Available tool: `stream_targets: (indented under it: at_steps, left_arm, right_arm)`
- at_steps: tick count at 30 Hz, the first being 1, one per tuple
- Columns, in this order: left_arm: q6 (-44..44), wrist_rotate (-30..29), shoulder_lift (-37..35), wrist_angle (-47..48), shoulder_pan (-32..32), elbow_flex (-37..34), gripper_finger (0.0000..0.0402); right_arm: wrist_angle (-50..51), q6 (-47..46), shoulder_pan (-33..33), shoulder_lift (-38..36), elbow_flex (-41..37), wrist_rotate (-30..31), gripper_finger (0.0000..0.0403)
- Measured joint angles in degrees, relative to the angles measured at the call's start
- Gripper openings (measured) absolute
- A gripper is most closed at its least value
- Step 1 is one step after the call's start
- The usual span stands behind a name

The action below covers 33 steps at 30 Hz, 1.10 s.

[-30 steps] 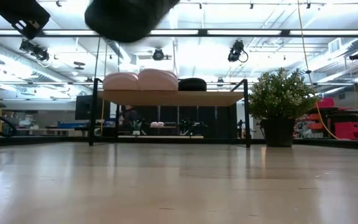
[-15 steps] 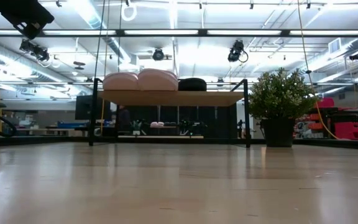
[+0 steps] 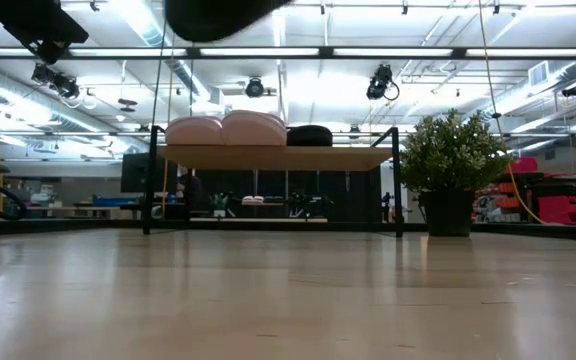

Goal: Pick and place slides into the shelf
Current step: Put the black slide on the shelf

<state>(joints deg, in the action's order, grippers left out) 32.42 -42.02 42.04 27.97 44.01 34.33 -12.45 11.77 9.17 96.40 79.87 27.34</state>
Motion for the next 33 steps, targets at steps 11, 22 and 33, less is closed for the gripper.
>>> stream_targets:
  at_steps: [11,22,33]
  left_arm:
    - [0.3,-7.2,0.4,0.0,0.0,0.0,0.0022]
    - [-2.2,-23.8,0.7,-6.9,-0.1,0.0,0.0026]
    - [-20.4,-39.6,3.8,-28.6,-1.0,0.0,0.0017]
  right_arm:
    - [-41.4,-1.5,2.7,-13.9,-30.6,1.0,0.0009]
    - [-77.3,-5.3,2.6,-7.5,-41.2,-3.5,0.0009]
    - [-77.2,-1.1,2.4,2.7,-25.1,-5.6,0.0009]
